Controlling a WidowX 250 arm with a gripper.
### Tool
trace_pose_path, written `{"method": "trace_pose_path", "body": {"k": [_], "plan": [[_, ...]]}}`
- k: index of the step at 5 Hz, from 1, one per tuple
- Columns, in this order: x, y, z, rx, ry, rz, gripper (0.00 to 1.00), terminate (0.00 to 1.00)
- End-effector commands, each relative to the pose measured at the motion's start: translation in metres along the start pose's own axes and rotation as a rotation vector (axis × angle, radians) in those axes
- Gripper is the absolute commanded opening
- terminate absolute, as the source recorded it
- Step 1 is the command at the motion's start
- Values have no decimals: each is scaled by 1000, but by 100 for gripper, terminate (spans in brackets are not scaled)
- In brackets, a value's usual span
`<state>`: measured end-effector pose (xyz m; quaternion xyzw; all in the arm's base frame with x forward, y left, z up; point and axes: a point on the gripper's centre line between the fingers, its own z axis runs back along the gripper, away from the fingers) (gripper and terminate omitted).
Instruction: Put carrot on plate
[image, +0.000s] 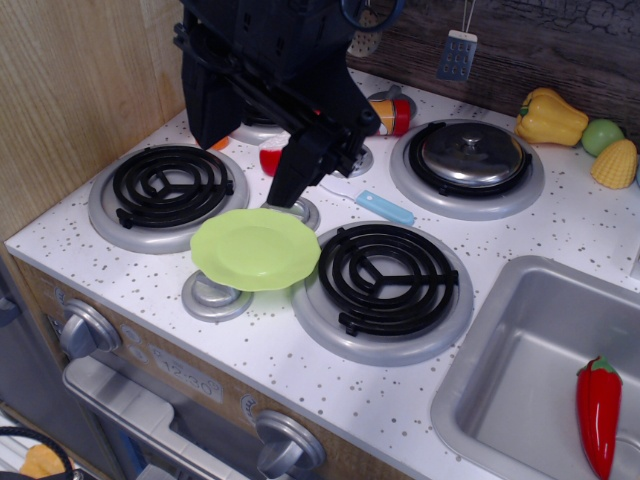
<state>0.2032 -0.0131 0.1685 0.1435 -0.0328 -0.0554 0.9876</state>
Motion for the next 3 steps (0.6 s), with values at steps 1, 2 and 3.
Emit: {"method": "trace_pose_path", "body": {"k": [1,2,3], "plan": [[0,0,0,0,0,0,100,0],[15,16,4,-34,-3,-20,100,0],[32,30,2,-43,-24,-41,100,0]]}}
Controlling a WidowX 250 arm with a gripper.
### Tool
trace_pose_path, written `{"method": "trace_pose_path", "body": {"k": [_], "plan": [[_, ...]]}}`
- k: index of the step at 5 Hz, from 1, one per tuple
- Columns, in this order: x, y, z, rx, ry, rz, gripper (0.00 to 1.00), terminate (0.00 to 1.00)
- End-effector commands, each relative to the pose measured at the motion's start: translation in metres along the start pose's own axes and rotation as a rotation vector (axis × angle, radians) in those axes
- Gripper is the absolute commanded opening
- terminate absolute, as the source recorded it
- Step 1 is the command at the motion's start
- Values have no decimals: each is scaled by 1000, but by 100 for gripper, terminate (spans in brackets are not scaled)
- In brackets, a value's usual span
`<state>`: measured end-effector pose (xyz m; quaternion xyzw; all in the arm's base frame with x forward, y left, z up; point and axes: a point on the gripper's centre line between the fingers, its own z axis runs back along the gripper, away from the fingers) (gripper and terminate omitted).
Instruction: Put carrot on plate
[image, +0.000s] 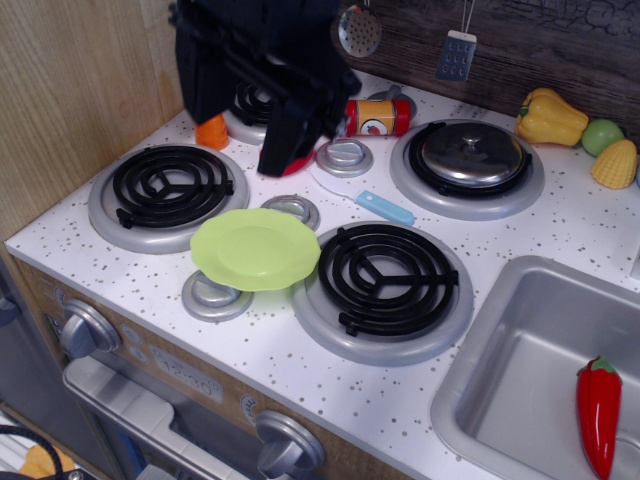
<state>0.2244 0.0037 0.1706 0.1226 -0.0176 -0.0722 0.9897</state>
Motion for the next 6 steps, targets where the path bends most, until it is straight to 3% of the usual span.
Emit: {"method": "trace_pose_path", "body": {"k": [1,3,4,5,6], "plan": [[28,29,-6,17,-64,14,100,0],[74,86,-42,151,-206,-62,100,0],[86,108,-54,157,-240,-141,100,0],[97,127,-72,172,-308,-193,100,0],[107,143,-92,149,-394,-260,100,0]]}}
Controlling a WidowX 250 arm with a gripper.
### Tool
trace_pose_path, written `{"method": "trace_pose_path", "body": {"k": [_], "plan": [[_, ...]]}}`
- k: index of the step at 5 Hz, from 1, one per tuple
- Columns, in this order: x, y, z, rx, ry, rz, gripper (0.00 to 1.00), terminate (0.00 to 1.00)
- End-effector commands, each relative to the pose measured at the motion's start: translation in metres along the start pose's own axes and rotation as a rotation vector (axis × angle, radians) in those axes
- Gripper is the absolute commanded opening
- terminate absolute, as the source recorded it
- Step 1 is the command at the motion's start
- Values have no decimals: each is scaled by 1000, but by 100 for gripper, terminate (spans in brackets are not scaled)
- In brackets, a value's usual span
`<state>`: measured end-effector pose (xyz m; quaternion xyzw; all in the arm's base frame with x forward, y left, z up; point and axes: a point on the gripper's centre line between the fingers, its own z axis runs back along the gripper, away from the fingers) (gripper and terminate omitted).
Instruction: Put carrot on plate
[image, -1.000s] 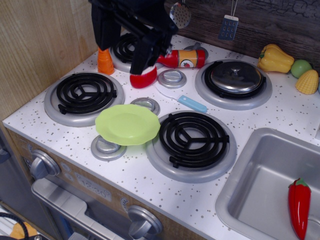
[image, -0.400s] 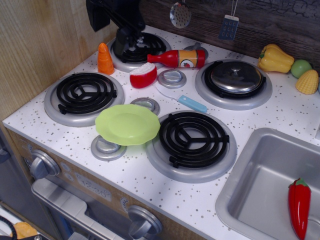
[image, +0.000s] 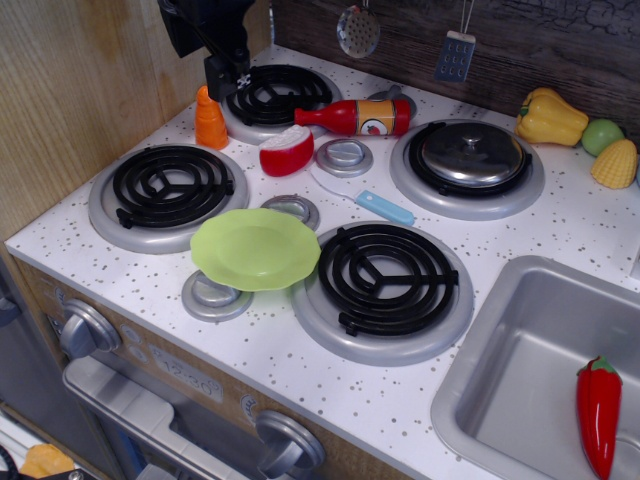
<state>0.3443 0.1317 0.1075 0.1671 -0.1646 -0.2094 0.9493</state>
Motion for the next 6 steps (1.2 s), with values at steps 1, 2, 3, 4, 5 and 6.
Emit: {"method": "trace_pose_path", "body": {"k": [1,2,3,4,5,6], "plan": [[2,23,-15,8,-162,-104,100,0],[4,33,-37,-40,-214,-173,100,0],[-2,29,-45,-10,-254,-210,100,0],[-8,33,-50,-1,-255,-317,100,0],[-9,37,-53,-45,-262,-411,100,0],[-10,39,-56,-55,-217,-483,100,0]]}}
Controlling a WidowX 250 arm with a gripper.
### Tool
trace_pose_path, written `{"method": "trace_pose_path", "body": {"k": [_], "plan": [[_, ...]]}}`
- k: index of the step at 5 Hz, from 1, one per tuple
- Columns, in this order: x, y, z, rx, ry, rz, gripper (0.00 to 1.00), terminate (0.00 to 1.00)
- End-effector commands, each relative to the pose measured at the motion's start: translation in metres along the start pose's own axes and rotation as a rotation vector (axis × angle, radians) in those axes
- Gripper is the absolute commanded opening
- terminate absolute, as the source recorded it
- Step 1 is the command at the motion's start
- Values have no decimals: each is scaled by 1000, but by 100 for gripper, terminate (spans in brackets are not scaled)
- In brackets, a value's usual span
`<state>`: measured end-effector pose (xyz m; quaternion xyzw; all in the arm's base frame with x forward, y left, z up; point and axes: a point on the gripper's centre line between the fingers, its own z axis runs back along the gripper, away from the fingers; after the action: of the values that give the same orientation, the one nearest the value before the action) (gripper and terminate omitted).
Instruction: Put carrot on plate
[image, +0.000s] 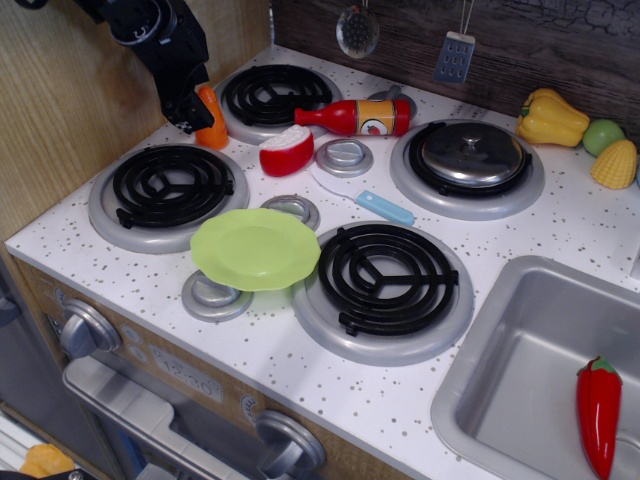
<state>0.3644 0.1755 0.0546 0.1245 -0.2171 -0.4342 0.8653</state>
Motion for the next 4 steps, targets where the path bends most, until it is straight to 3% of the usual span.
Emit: {"method": "trace_pose_path", "body": {"k": [1,2,3,4], "plan": [[-5,17,1,-35,9,-136,100,0],[-5,12,-7,-40,-12,-153,100,0],[-5,11,-9,-51,6,-225,100,0],[-1,2,-15,-43,-34,-194,100,0]]}}
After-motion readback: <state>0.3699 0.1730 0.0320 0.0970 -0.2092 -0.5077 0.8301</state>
